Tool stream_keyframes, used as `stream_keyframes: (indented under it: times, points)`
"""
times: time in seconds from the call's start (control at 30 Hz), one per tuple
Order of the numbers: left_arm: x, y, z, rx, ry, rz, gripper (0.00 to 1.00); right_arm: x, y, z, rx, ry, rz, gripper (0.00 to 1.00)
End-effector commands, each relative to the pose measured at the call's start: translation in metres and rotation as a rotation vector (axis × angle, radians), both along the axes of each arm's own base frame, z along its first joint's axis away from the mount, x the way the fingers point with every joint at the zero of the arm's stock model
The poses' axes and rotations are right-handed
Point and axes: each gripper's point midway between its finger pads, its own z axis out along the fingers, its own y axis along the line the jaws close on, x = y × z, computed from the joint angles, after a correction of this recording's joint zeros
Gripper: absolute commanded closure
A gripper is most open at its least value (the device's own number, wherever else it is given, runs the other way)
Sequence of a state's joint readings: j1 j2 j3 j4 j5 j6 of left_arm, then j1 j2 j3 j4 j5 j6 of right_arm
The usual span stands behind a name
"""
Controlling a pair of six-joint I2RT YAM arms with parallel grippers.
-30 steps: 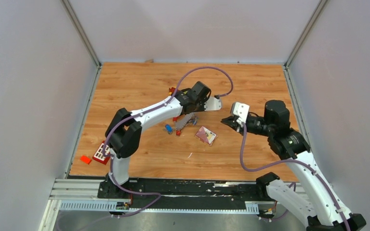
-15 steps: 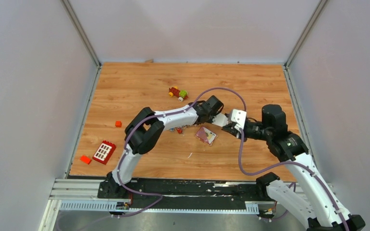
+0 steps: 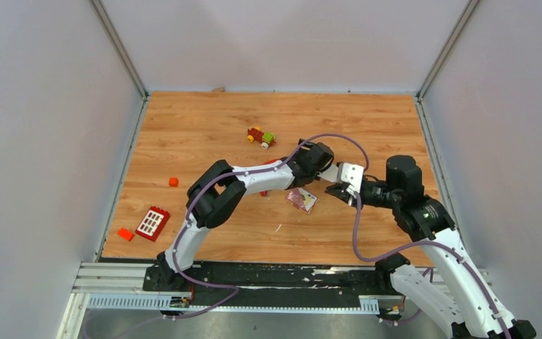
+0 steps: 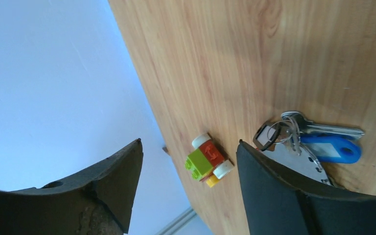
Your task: Put the keys on the keyring
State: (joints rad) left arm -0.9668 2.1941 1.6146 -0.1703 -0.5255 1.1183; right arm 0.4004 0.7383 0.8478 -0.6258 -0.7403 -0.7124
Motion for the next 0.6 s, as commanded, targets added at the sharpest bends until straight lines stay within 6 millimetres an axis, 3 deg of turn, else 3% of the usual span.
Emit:
stream_keyframes:
  times: [0.0,0.17,0.3,0.57]
  points:
    - [0.019,0.024,0.048,-0.111,-0.107,0.106,0.18,-0.006,0.003,0.011,0.026,-0.034,0.036,0.89]
    - [0.026,0.073,0.073,-0.248,-0.073,0.223,0.01,-0.001,0.001,0.029,0.060,-0.025,-0.016,0.74]
    - [0.027,0.119,0.096,-0.394,-0.047,0.326,0.00,0.012,-0.002,0.045,0.083,-0.024,-0.087,0.56]
    - [0.009,0.213,0.143,-0.789,0.018,0.501,0.00,0.079,-0.027,0.048,0.100,0.012,-0.422,0.09]
